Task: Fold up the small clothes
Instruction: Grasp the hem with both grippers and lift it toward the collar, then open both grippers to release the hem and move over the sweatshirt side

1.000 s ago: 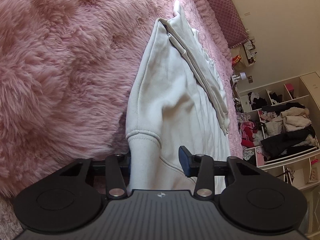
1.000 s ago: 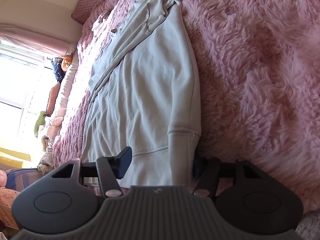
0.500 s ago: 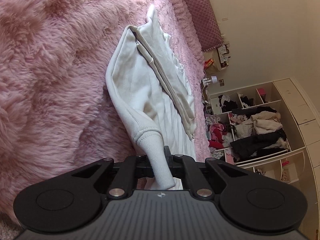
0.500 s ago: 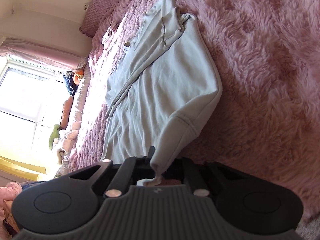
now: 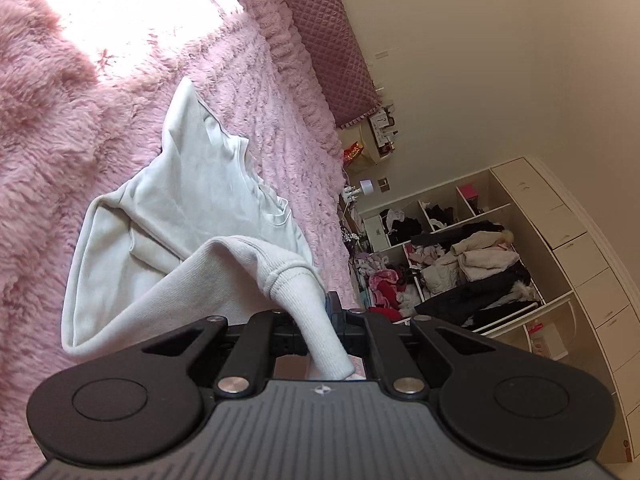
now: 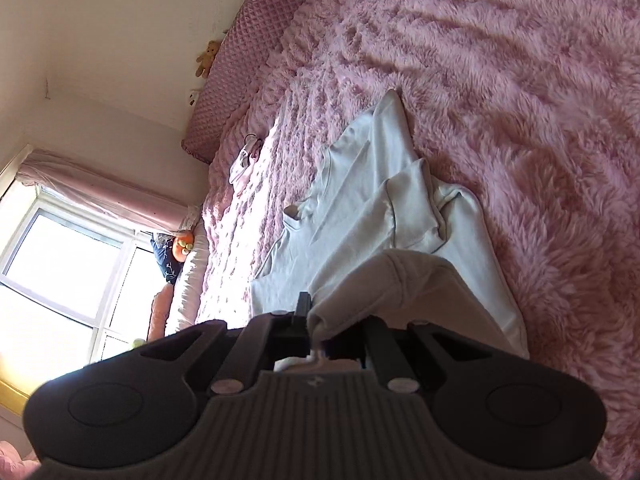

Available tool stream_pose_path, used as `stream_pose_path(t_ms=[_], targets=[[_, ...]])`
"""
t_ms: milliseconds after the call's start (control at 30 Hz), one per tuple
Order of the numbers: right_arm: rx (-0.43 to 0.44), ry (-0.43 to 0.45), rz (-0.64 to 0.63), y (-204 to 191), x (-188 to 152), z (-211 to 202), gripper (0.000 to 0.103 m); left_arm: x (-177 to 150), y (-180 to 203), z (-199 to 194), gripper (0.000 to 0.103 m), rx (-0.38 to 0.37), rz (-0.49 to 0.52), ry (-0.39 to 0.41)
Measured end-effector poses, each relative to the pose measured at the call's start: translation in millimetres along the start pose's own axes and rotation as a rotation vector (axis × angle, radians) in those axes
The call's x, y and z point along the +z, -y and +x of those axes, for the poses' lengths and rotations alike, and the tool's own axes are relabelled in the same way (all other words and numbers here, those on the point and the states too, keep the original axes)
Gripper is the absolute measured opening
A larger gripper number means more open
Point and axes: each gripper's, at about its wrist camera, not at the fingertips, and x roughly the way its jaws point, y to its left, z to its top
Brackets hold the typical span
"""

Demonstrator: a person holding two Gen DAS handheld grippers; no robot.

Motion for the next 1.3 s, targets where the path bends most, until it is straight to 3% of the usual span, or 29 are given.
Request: stream_pose_path(t_ms=[200, 467, 700, 900, 1000, 1100, 1200, 1300], targets=[[-0.023, 0.034, -0.034, -16.5, 64.0, 56.6, 0.0, 54.0, -13.9, 49.9, 0.006, -0.01, -0.017, 0.013], [-0.077, 0.049, -0.062, -20.1, 128.1, 145.1, 0.0, 106.7, -49.2, 108.8, 0.006, 0.081, -0.018, 0.025], [-0.141, 0.029, -0.078, -5.2, 152.8, 201.5, 0.0, 121.6, -77.4, 133.4, 0.006, 0.156, -0.031, 0.024], [-0.192, 0.015, -0.071, 9.1, 160.9, 235.3, 0.0, 127.5, -96.4, 146.5, 0.007, 0.268, -0.061, -0.018], [-0.173, 0.023, -0.069, 15.0, 161.7, 240.0, 0.015, 132.9, -98.6, 147.1, 0.016, 0.299, -0.107, -0.048], [-0.127, 0.115, -0.082, 8.6, 159.6, 218.3, 0.061, 145.2, -86.5, 131.0, 0.027, 0.288, -0.117, -0.035], [-0.046, 0.153, -0.117, 0.9, 159.7, 184.8, 0.065, 149.9, -63.5, 100.6, 0.042, 0.271, -0.043, 0.015], [-0.076, 0.14, -0.202, -6.7, 147.9, 147.4, 0.065, 140.9, -47.2, 70.1, 0.051, 0.278, 0.031, 0.031]])
